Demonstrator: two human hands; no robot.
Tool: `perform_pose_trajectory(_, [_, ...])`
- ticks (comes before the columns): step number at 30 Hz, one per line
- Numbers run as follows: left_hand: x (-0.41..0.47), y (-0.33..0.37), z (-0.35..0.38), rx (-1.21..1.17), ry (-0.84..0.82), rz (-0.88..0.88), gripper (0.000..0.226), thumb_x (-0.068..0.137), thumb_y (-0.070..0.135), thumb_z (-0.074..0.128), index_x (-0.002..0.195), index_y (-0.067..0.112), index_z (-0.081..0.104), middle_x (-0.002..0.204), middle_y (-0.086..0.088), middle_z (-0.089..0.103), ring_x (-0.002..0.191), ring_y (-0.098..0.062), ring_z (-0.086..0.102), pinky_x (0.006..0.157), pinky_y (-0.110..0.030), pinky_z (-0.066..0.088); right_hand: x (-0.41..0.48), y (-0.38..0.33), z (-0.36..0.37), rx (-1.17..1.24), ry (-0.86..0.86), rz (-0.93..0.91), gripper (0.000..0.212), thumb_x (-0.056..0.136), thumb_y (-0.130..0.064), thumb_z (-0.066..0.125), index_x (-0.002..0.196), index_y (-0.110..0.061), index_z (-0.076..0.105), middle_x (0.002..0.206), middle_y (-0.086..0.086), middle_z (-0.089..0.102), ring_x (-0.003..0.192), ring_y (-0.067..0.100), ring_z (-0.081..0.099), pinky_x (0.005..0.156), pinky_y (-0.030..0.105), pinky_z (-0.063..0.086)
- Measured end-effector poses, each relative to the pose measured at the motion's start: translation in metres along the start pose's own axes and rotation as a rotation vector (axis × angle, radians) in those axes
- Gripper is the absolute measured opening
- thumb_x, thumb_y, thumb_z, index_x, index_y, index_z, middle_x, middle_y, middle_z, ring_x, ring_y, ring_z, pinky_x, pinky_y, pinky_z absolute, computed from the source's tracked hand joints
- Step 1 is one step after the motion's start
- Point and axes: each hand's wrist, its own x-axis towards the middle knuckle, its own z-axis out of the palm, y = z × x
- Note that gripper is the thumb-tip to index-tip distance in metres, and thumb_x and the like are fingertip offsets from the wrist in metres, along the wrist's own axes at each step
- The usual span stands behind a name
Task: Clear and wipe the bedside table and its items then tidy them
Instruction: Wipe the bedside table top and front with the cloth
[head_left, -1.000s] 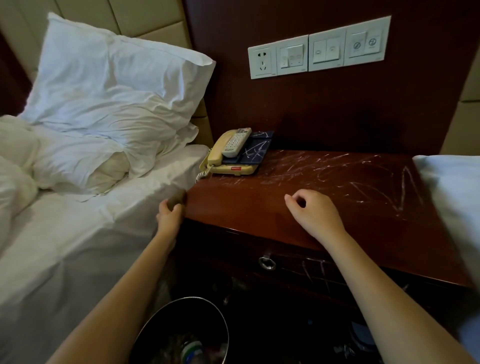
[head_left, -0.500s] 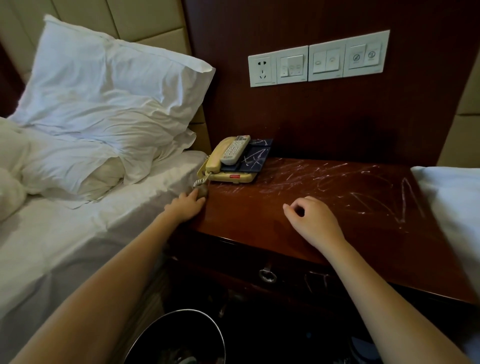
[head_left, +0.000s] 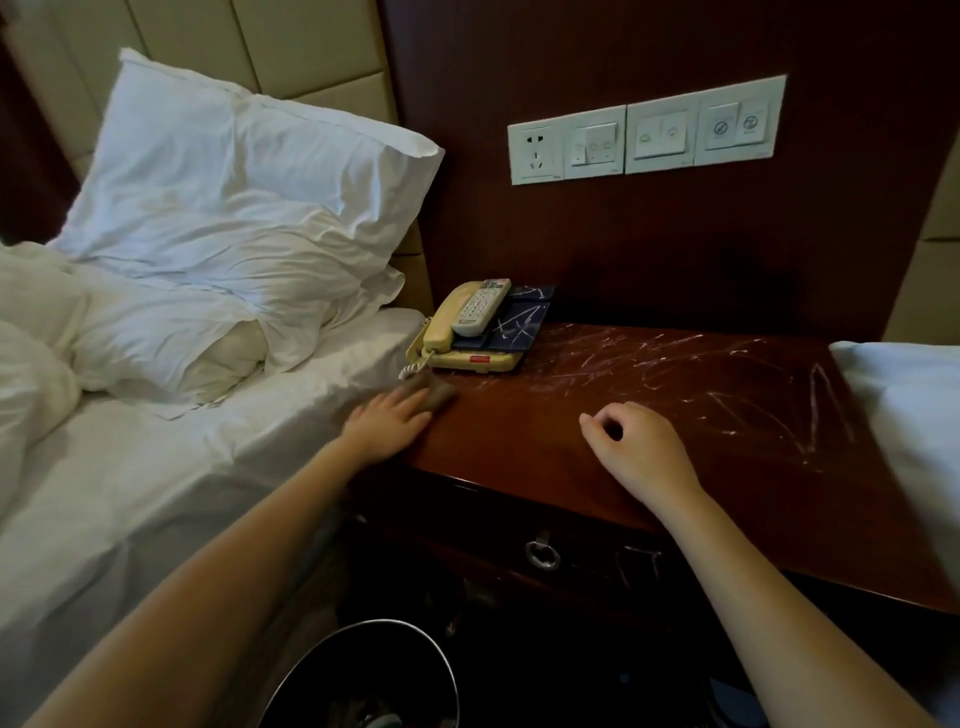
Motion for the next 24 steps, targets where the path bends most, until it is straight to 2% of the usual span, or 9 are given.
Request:
perform_pose_trajectory(3, [-0.004,-0.037,0.006,-0.191,0.044,-0.097,0.052,0.096,0.052,0.033,0.146,0.038,0.025,0.153,-0.009,0.024,0.138,-0.032,0.028,0.115,-0.044,0.022,0.004,-0.001,0.001,-0.027,-0.005,0.004,0.03,0.092,-0.045,0.049,0.079,-0.021,0.062,0.091,-0.007,0.058,0.089,0.013,0.054,0.079,0.036,0.048])
perform_pose_trajectory(6, [-0.018,-0.038,0.019,-0.222,0.184,-0.126,0.048,0.097,0.049,0.031,0.144,0.037,0.03,0.149,-0.012,0.032,0.135,-0.035,0.031,0.113,-0.043,0.023,0.003,-0.001,0.0,-0.019,0.0,-0.001,0.03,0.092,-0.045,0.049,0.081,-0.021,0.062,0.094,-0.006,0.061,0.09,0.014,0.055,0.083,0.039,0.048])
perform_pose_trajectory(11, [-0.062,-0.007,0.03,-0.155,0.23,-0.132,0.047,0.099,0.046,0.021,0.146,0.04,0.019,0.158,-0.004,0.012,0.145,-0.026,0.005,0.114,-0.052,-0.001,-0.001,-0.005,-0.002,-0.009,0.002,-0.063,0.027,0.092,-0.043,0.048,0.082,-0.021,0.062,0.086,-0.007,0.061,0.082,0.011,0.058,0.071,0.033,0.049])
perform_pose_trajectory(15, [-0.095,0.051,0.035,-0.039,0.189,0.133,0.048,0.099,0.049,0.01,0.146,0.043,0.011,0.159,0.005,0.008,0.146,-0.019,0.003,0.115,-0.048,-0.005,-0.012,-0.011,-0.018,0.168,0.139,-0.079,0.022,0.096,-0.035,0.047,0.087,-0.021,0.063,0.088,-0.008,0.062,0.083,0.005,0.057,0.067,0.022,0.045])
perform_pose_trajectory(20, [-0.113,0.163,0.035,-0.003,0.053,0.351,0.048,0.099,0.048,0.01,0.147,0.043,0.01,0.159,0.006,0.003,0.146,-0.018,0.0,0.116,-0.042,-0.003,-0.014,0.005,-0.059,0.054,0.125,-0.031,0.03,0.1,-0.028,0.04,0.109,-0.014,0.064,0.102,-0.003,0.063,0.091,0.009,0.056,0.075,0.024,0.043])
perform_pose_trajectory(24, [-0.122,0.263,0.043,0.022,-0.09,0.541,0.05,0.1,0.044,0.012,0.149,0.032,0.014,0.159,-0.001,0.002,0.146,-0.024,-0.003,0.115,-0.047,-0.005,-0.022,0.015,-0.084,0.032,0.181,0.036,0.025,0.099,-0.019,0.041,0.108,-0.012,0.064,0.105,0.0,0.062,0.09,0.008,0.051,0.077,0.021,0.037])
